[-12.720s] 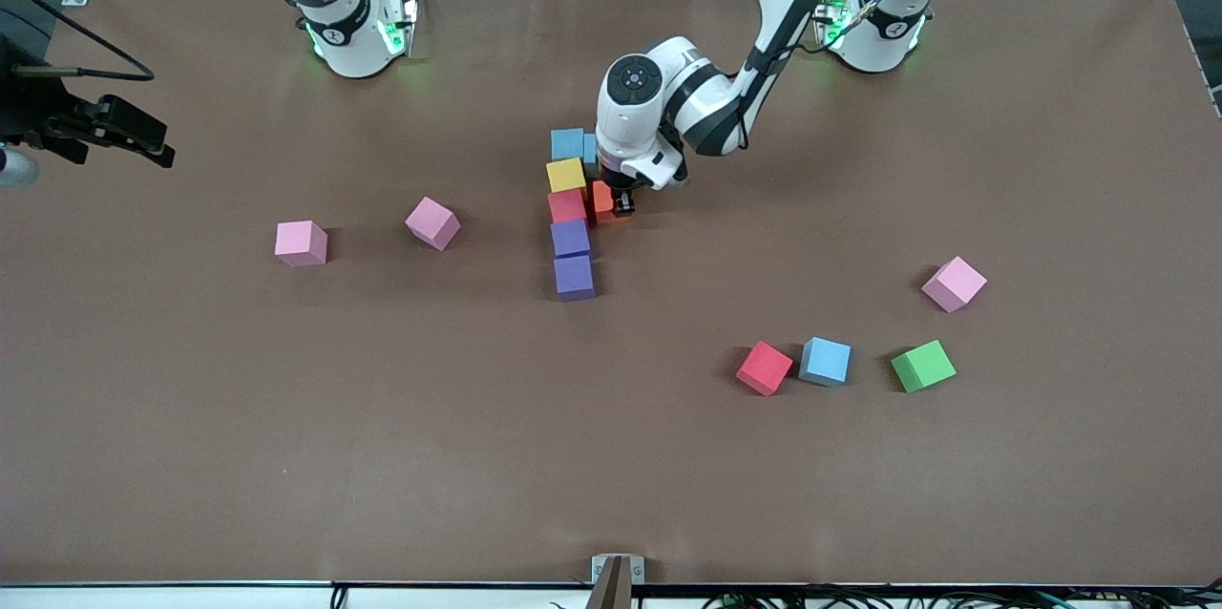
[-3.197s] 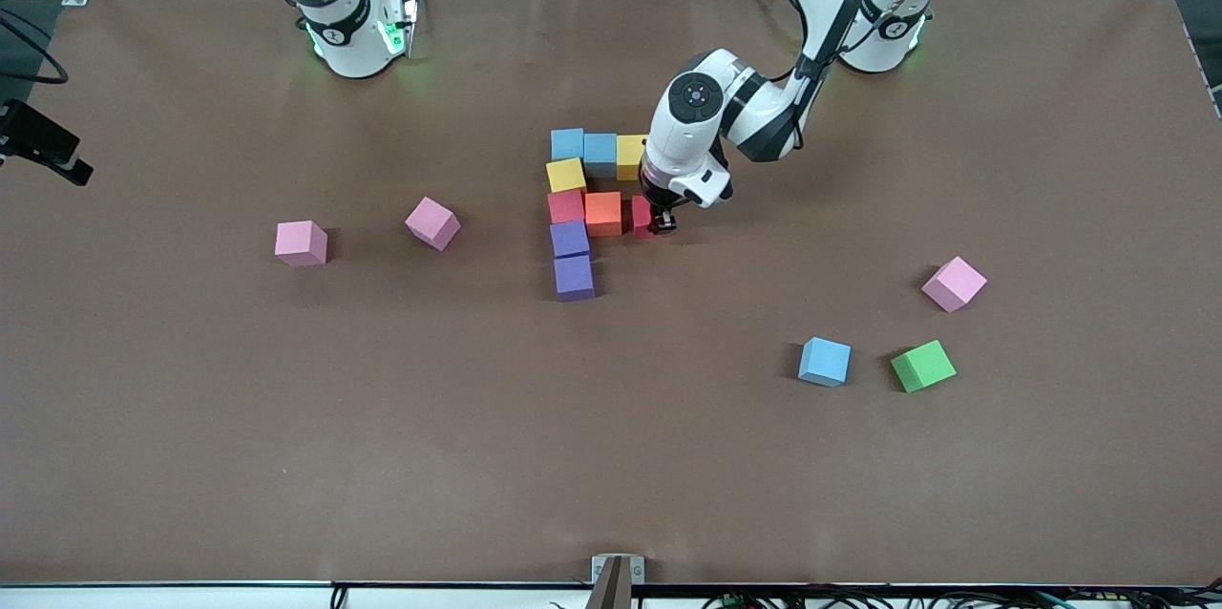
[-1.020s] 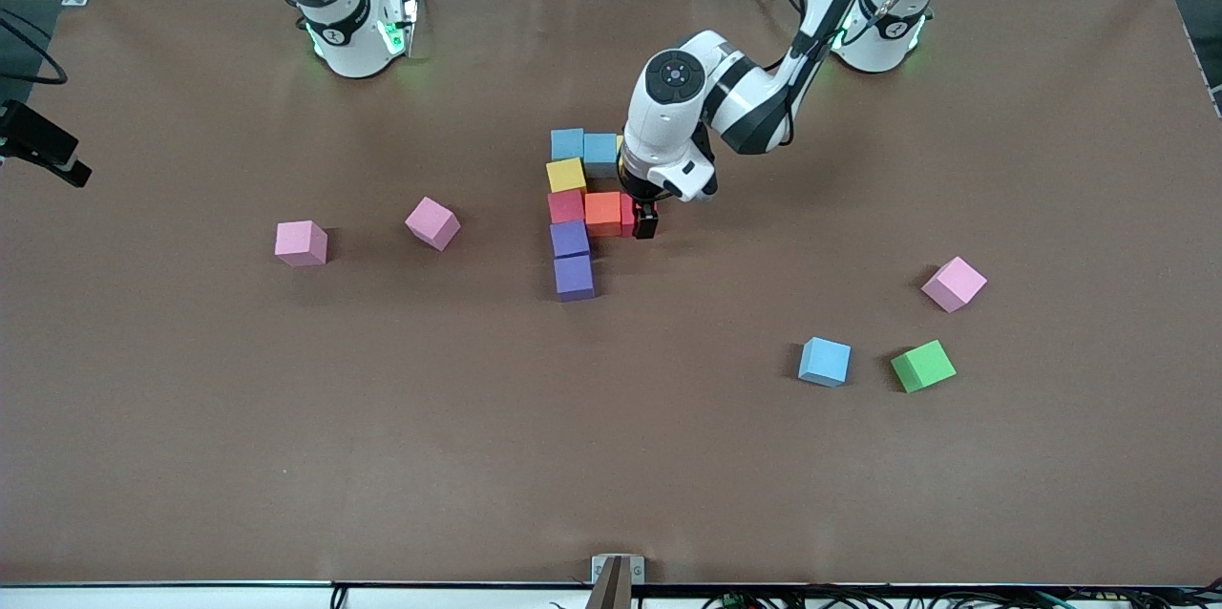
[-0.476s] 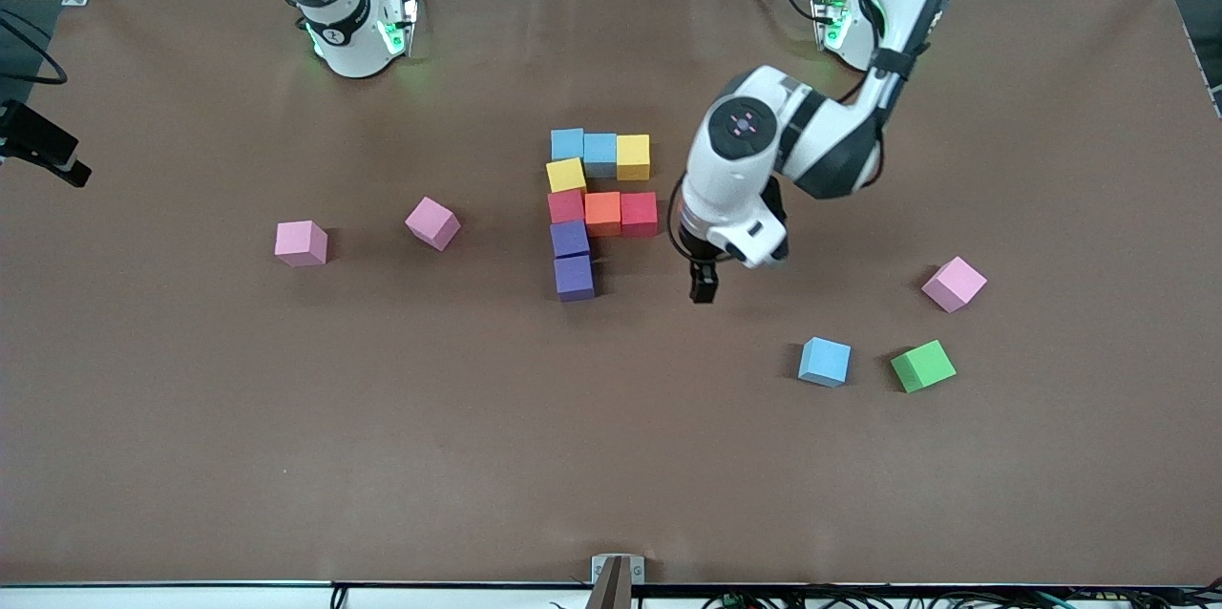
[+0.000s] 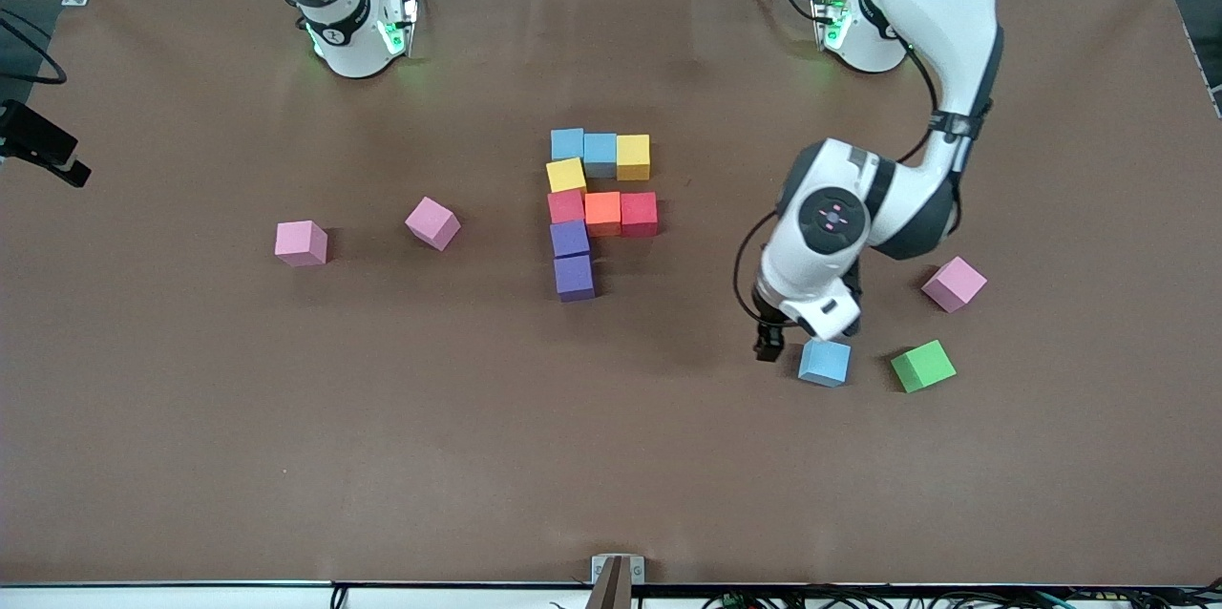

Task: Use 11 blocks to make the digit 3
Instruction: 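Move the left gripper to the loose blue cube and lower around it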

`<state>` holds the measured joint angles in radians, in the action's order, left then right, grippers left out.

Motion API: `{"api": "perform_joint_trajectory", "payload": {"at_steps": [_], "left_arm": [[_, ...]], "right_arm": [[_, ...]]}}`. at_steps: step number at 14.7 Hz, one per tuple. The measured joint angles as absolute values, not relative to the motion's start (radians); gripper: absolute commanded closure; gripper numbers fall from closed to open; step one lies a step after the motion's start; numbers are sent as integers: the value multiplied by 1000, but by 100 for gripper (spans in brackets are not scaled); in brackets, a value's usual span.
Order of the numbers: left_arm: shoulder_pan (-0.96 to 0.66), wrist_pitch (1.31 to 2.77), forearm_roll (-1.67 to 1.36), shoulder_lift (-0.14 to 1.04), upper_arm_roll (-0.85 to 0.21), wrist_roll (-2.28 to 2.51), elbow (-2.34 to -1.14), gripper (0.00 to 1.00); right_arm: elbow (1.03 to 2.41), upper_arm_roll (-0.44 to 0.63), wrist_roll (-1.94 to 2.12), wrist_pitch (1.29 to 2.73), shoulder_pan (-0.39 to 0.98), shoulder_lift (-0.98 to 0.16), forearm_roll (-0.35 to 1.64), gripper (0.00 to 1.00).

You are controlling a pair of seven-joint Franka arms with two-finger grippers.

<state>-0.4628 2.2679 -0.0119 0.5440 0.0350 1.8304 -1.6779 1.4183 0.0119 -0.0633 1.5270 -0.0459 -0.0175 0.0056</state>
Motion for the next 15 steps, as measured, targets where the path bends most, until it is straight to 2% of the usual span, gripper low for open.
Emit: {"api": "perform_joint_trajectory", "payload": {"at_steps": [5, 15], "left_arm": [[-329, 2266, -12, 556, 34, 1634, -1673, 0], [-332, 2267, -12, 618, 27, 1636, -1638, 0]], "right_arm": [[1418, 12, -63, 1527, -46, -17, 6, 0], [1418, 12, -63, 1527, -46, -17, 6, 0]]}}
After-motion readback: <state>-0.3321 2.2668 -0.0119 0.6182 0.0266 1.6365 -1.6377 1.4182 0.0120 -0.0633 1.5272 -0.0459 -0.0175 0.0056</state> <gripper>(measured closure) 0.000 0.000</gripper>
